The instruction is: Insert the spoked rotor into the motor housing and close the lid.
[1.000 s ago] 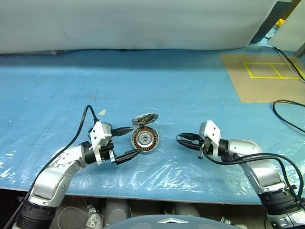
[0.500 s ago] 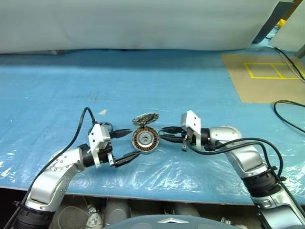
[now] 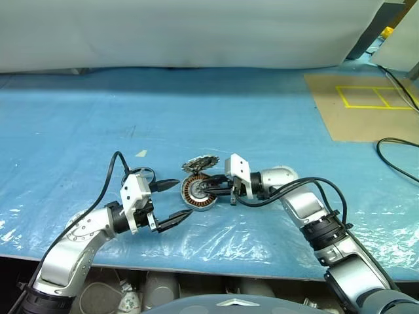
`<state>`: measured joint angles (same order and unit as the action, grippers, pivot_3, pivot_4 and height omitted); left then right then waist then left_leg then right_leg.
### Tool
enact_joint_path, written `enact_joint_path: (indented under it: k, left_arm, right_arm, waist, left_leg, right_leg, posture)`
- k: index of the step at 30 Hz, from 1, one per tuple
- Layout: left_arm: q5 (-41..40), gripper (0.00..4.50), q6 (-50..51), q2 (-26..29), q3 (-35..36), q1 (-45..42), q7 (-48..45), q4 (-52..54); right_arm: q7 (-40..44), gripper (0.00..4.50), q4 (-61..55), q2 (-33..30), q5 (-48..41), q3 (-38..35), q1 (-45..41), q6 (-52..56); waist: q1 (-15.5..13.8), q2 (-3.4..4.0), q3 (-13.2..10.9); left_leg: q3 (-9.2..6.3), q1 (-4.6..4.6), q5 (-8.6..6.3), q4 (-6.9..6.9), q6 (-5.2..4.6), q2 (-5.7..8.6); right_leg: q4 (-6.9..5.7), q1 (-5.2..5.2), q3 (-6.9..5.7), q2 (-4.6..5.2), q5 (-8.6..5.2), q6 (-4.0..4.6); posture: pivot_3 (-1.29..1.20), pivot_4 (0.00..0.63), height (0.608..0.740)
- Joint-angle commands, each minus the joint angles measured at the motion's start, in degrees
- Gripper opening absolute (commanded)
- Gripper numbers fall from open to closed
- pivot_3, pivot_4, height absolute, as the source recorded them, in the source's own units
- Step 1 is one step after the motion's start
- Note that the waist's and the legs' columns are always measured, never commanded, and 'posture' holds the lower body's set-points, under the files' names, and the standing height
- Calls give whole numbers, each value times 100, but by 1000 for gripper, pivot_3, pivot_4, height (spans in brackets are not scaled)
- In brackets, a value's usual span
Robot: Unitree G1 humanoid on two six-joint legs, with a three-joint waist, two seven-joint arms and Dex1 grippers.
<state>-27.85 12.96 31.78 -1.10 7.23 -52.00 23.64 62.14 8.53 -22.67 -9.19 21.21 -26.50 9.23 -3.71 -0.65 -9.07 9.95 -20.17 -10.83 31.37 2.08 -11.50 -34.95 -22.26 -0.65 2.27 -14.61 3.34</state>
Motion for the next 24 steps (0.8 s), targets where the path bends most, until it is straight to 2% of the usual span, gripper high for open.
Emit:
enact_joint_path:
  k: [1, 24]
  left_arm:
    - [17, 4414, -124, -20, 37, 23, 61, 235]
    - [18, 4414, -111, -59, 4, 43, 154, 244]
  right_arm:
    - [29, 606, 30, 85, 14, -52, -126, -193]
    - [471, 606, 337, 193, 331, 176, -224, -572]
  waist:
    - [-1, 0, 0]
    - [-3, 0, 0]
  left_leg:
    - [0, 0, 0, 0, 0, 0]
    - [1, 1, 0, 21, -1, -4]
  right_leg:
    - [-1, 0, 0, 0, 0, 0]
    - [-21, -1, 0, 0, -1, 2]
  posture:
    - [0, 150, 740]
    - [0, 150, 740]
